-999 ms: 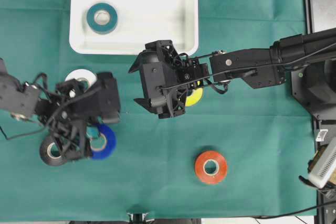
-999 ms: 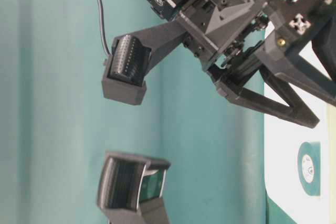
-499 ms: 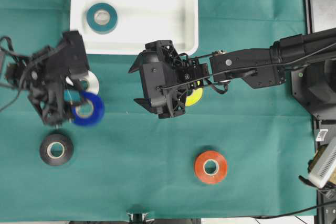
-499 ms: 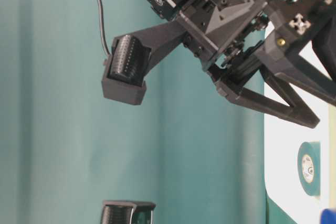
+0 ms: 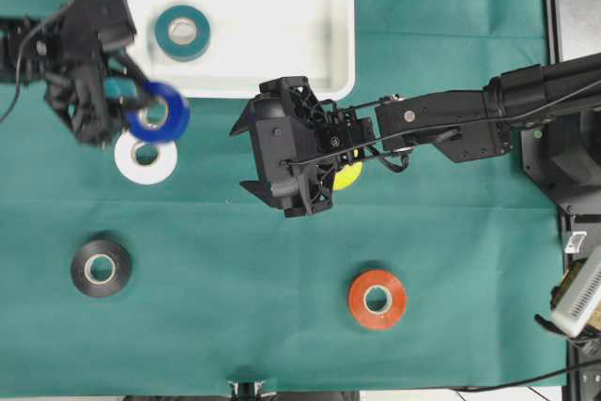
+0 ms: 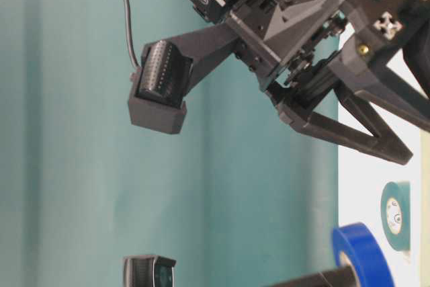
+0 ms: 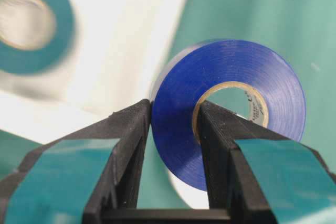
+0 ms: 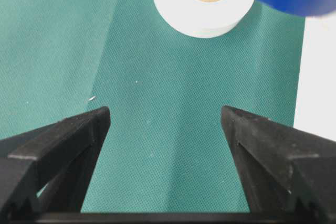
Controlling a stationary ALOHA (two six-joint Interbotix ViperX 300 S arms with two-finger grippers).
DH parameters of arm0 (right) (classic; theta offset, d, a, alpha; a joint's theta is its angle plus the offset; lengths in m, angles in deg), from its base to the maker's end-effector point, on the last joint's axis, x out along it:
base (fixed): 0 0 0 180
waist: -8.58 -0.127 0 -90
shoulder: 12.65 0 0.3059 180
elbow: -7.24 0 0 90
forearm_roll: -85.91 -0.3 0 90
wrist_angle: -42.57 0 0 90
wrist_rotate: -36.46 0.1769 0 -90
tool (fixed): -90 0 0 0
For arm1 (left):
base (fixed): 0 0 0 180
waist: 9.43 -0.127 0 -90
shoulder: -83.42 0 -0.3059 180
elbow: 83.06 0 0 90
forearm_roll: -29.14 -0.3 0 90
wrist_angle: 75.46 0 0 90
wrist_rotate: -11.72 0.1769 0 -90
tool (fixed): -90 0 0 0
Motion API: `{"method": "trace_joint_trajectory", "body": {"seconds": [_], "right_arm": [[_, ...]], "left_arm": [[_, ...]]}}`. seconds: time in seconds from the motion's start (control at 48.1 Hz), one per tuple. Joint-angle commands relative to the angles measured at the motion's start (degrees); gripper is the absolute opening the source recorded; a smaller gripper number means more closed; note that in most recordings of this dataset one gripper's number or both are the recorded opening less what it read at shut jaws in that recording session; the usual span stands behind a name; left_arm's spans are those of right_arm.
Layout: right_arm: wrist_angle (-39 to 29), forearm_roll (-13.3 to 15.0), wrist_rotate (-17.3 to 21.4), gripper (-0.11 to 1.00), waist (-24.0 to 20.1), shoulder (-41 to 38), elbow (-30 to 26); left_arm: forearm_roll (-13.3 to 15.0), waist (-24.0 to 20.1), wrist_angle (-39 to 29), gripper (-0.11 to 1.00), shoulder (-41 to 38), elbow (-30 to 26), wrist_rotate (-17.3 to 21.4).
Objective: Put the tape alternately from left to right into the white case.
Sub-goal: 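Carry the blue roll into the tray beside the teal roll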
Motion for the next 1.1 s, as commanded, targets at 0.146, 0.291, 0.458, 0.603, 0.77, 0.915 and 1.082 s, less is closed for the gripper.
{"method": "trace_joint_trajectory", "body": {"seconds": [0.146, 0.291, 0.458, 0.603, 0.77, 0.915, 1.082], "right_arm": [[0.4, -0.2, 0.1, 0.63, -0.4, 1.8, -0.5], [0.6, -0.2, 0.0, 0.63, -0.4, 1.7, -0.4], [1.2, -0.2, 0.1, 0.63, -0.4, 1.2, -0.5], [1.2, -0.2, 0.1, 0.63, -0.4, 1.2, -0.4], [1.2, -0.2, 0.1, 0.63, -0.4, 1.2, -0.5], [1.2, -0.2, 0.0, 0.63, -0.4, 1.2, -0.5], [1.2, -0.2, 0.1, 0.63, -0.4, 1.2, -0.4]], "left_arm": [[-0.2, -8.5, 3.0, 0.27, 0.1, -0.9, 3.5], [-0.1, -12.5, 6.7, 0.27, -1.6, -1.0, 4.8], [0.0, -15.7, 11.3, 0.27, -5.2, -1.6, 6.8], [0.0, -17.9, 13.1, 0.27, -7.5, -2.8, 7.9], [0.0, -19.5, 13.6, 0.27, -9.8, -4.9, 8.3], [-0.1, -19.9, 13.7, 0.27, -11.8, -6.6, 10.0], [0.0, -19.9, 13.6, 0.27, -14.2, -7.7, 12.7]]}}
